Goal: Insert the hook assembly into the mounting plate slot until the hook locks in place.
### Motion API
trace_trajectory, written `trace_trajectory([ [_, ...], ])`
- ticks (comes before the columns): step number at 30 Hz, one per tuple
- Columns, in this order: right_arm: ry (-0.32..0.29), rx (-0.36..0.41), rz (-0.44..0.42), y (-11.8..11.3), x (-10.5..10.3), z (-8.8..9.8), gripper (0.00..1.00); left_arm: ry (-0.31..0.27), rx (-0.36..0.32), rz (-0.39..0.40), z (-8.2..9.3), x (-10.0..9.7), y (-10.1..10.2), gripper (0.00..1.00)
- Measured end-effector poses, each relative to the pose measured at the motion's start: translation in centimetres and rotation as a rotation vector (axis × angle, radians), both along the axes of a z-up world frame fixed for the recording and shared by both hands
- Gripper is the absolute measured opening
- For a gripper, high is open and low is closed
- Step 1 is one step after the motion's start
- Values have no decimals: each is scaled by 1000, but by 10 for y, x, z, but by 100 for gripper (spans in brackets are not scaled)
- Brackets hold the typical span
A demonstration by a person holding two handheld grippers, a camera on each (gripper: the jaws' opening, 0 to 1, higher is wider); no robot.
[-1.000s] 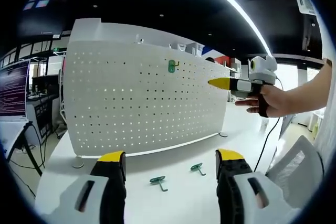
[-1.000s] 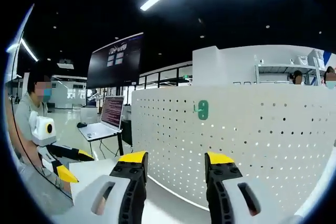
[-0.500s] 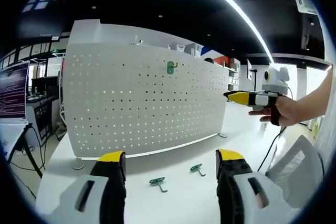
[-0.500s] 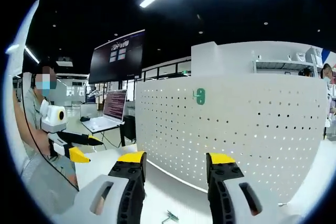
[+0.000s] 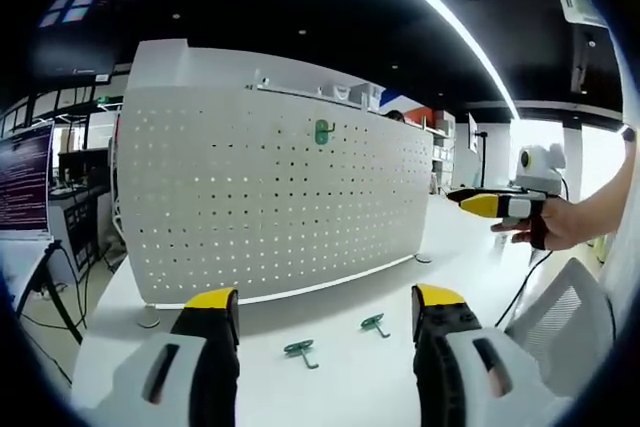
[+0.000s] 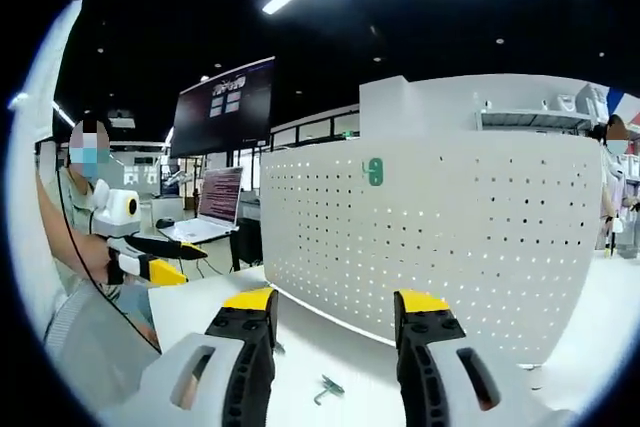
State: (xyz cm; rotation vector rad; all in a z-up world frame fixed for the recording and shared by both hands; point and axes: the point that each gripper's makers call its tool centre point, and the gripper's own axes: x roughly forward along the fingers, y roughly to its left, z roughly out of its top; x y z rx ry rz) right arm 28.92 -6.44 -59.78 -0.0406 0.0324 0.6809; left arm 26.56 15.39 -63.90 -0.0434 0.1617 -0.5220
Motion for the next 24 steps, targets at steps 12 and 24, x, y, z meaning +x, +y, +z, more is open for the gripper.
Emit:
trace_trajectory([
  [12, 31, -4, -22, -19, -19, -18, 46, 0, 5, -3, -2, -1, 0, 73],
  [24, 36, -16, -24, -26, -27, -23, 48, 1, 2, -11, -2, -1, -2, 74],
])
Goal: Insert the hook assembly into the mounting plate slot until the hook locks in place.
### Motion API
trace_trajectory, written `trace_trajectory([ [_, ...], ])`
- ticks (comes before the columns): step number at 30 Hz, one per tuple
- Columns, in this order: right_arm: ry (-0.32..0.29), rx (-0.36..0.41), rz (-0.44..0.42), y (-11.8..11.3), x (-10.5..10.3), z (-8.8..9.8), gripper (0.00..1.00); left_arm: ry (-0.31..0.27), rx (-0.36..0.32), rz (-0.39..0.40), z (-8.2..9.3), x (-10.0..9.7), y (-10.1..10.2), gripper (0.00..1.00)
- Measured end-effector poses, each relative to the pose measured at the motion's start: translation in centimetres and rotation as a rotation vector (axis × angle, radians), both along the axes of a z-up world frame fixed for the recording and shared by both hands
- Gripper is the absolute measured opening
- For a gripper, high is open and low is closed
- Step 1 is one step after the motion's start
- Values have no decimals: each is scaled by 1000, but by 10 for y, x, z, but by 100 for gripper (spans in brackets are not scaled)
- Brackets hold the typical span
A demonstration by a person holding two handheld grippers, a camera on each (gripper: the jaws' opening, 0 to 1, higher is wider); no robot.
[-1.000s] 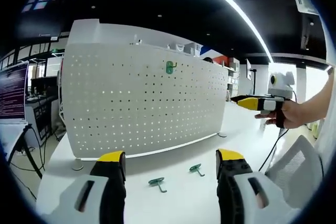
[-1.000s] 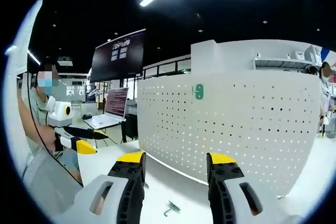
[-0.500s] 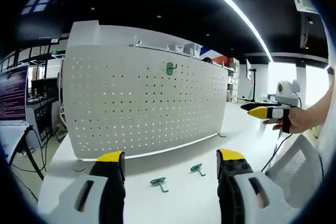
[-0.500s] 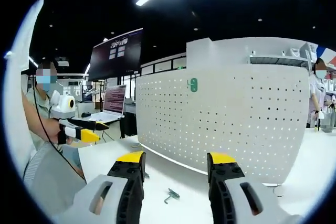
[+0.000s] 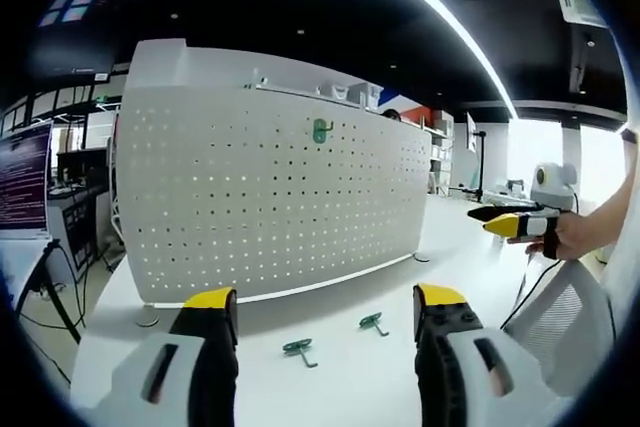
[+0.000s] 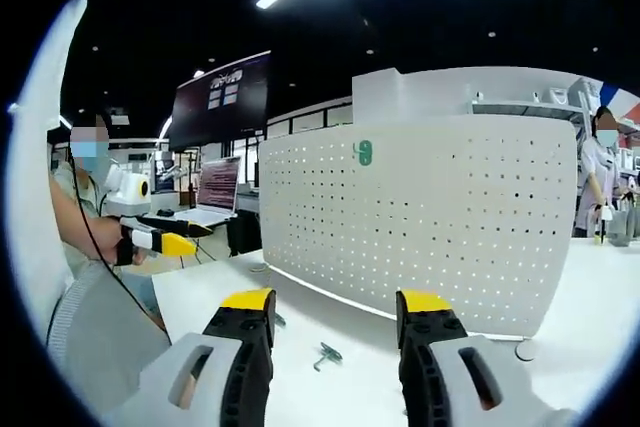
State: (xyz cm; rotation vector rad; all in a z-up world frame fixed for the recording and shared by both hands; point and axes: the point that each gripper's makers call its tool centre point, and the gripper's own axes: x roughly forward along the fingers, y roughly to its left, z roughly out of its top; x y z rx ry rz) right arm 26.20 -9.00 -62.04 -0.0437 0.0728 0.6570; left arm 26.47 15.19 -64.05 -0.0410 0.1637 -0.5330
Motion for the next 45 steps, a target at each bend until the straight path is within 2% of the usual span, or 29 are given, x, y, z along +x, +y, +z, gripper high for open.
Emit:
trace_trajectory([
  [16, -4, -6, -11, -11, -1, -1, 48, -1, 6, -8, -1, -1, 0, 75],
  [33, -2, -12, -10, -9, -1, -3, 49, 8, 8, -19, -2, 1, 0, 75],
  [45, -10, -11, -12, -10, -2, -1, 49, 44, 89, -133, -6, 4, -9, 75],
])
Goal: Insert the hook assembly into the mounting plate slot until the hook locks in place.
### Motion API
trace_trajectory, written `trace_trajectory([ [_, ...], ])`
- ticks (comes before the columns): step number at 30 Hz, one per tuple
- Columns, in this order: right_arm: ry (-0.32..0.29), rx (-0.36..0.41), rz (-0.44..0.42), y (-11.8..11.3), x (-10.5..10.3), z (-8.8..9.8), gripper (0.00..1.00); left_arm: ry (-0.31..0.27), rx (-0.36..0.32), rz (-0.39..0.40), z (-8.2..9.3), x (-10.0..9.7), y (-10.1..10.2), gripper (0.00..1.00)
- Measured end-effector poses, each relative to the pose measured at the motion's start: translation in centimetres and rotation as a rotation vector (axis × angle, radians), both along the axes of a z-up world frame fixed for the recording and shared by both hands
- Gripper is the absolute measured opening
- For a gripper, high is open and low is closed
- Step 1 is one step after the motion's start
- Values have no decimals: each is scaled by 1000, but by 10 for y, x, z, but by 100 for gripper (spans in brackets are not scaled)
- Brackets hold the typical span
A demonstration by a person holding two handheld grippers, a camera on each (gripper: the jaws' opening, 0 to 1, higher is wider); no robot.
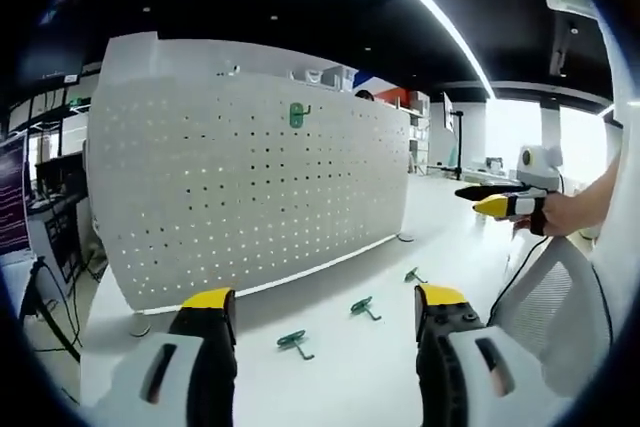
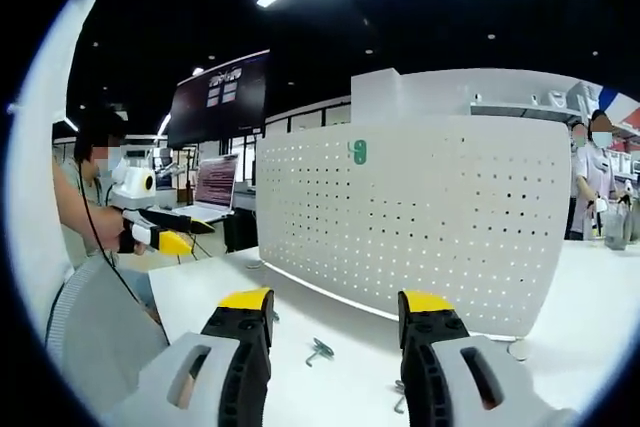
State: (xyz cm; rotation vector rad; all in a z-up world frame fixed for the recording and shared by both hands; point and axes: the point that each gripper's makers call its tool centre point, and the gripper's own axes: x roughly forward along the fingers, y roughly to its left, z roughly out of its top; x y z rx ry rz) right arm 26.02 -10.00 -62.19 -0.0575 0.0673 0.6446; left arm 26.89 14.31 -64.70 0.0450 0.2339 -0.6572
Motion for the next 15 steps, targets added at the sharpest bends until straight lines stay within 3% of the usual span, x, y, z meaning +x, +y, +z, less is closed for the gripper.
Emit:
trace_trajectory([
  [15, -1, 8, -2, 0, -1, 1, 48, 88, 126, -138, -18, 10, -7, 74],
])
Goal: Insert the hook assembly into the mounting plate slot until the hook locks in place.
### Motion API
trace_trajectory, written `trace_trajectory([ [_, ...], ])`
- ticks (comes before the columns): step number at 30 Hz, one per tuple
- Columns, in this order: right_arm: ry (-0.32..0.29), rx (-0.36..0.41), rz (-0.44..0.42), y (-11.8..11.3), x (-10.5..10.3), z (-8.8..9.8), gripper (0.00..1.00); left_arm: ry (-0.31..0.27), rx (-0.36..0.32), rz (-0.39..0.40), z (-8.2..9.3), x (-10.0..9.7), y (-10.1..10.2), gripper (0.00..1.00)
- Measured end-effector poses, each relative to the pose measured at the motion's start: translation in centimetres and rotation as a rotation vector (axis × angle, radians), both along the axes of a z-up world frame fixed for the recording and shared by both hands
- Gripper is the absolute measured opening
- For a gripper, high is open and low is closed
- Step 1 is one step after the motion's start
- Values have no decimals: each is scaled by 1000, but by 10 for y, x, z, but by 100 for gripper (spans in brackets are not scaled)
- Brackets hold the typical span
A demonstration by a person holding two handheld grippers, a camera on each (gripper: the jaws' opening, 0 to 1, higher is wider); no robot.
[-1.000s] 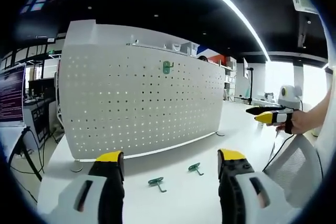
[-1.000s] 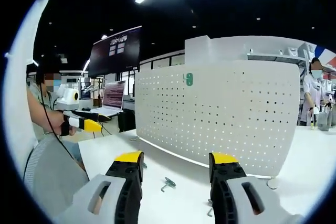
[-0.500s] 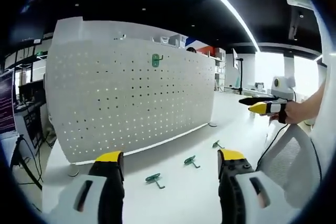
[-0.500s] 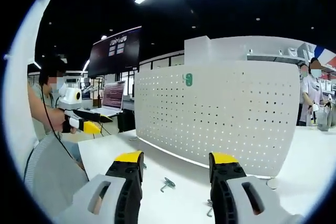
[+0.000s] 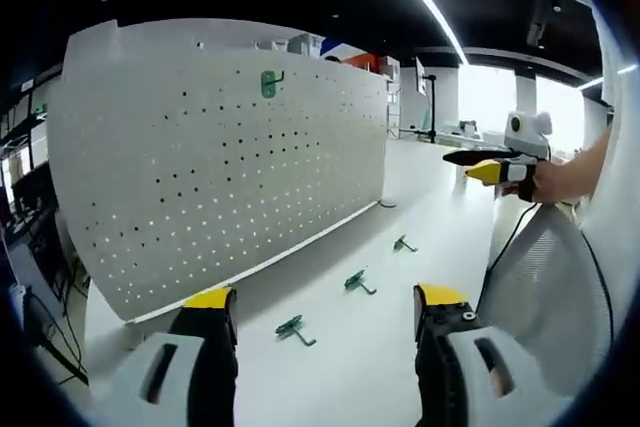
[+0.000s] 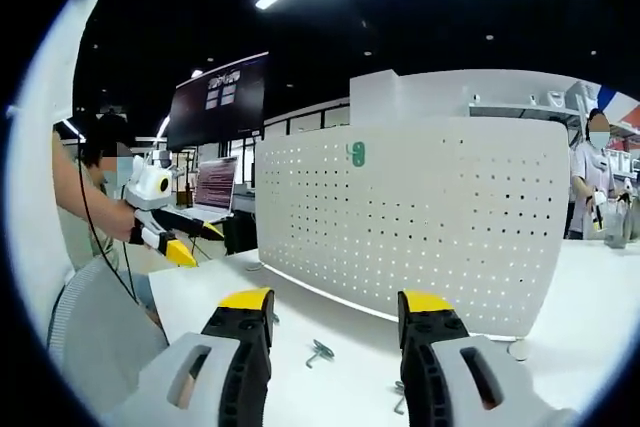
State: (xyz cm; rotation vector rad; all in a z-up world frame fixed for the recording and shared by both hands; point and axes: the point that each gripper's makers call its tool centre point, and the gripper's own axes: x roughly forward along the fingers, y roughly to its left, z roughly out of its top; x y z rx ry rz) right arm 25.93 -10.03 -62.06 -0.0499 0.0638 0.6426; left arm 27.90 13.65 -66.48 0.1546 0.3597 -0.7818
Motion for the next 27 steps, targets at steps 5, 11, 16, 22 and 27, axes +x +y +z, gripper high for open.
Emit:
trace_trajectory([
  [5, 3, -1, 3, 1, 1, -1, 48, 15, 35, -36, -6, 4, 0, 74],
  [11, 9, -2, 6, 2, 2, -2, 48, 39, 76, -78, -13, 8, 1, 74],
  [16, 11, -1, 6, 2, 2, -2, 48, 55, 105, -106, -18, 12, 1, 74],
  [22, 14, 2, 4, 1, 2, -3, 48, 79, 153, -152, -27, 15, 0, 73],
  [27, 18, 4, 4, 1, 2, -4, 48, 94, 186, -182, -34, 19, -1, 73],
])
